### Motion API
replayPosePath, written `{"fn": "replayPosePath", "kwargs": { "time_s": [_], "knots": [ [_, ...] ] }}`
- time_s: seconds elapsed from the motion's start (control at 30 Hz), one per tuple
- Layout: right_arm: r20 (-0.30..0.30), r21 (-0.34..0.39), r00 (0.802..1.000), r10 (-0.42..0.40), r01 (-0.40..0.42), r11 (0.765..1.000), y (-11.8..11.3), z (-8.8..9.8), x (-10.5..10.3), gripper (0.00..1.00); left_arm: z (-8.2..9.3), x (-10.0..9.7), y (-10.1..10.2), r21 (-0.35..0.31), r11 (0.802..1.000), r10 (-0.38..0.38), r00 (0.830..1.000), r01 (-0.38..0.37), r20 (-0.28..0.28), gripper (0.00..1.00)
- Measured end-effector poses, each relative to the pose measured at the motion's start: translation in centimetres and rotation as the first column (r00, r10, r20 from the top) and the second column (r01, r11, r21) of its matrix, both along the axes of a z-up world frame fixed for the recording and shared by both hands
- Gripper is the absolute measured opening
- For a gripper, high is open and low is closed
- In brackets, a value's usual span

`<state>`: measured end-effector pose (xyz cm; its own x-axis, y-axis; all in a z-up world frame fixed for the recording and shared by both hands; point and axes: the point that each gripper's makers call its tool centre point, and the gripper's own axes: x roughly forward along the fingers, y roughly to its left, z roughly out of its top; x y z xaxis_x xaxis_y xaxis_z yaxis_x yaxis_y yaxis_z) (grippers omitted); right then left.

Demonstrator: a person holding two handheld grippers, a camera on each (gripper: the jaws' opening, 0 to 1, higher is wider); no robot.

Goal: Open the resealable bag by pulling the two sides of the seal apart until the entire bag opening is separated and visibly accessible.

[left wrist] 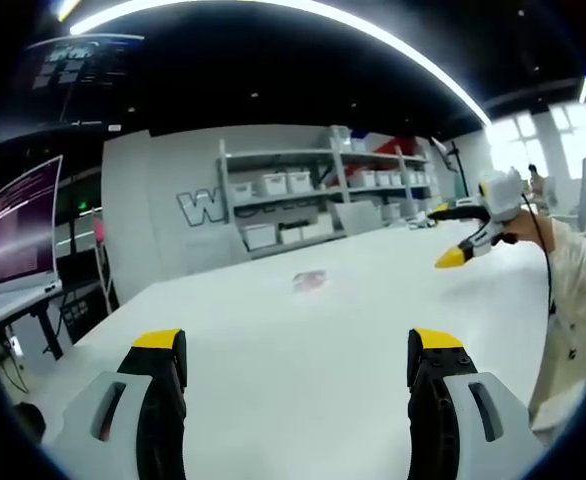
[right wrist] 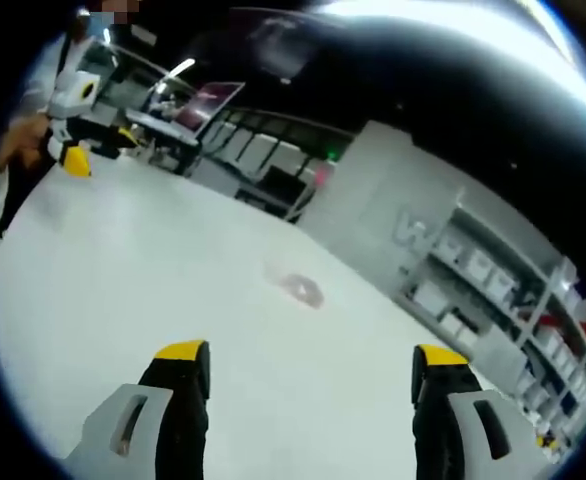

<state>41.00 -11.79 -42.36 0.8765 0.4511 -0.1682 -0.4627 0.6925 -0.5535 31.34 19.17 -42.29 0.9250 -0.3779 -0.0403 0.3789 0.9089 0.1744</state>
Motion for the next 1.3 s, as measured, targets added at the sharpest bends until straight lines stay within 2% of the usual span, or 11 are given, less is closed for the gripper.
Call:
{"fn": "replayPosePath", "kwargs": {
  "time_s": [0.57, 1.3],
  "knots": [
    [0.006, -0.059, 1.000, 0.029, -0.028, 0.998, 1.5, -0.3, 0.4, 0.83, 0.1, 0.0, 0.2, -0.004, 1.000, 0.003, 1.000, -0.003, 0.003, 0.90],
    [0.011, -0.119, 0.999, 0.038, -0.037, 0.992, 2.0, -0.5, 0.9, 0.81, -0.3, -0.2, 0.0, -0.010, 1.000, 0.002, 1.000, -0.002, -0.002, 0.90]
  ]
}}
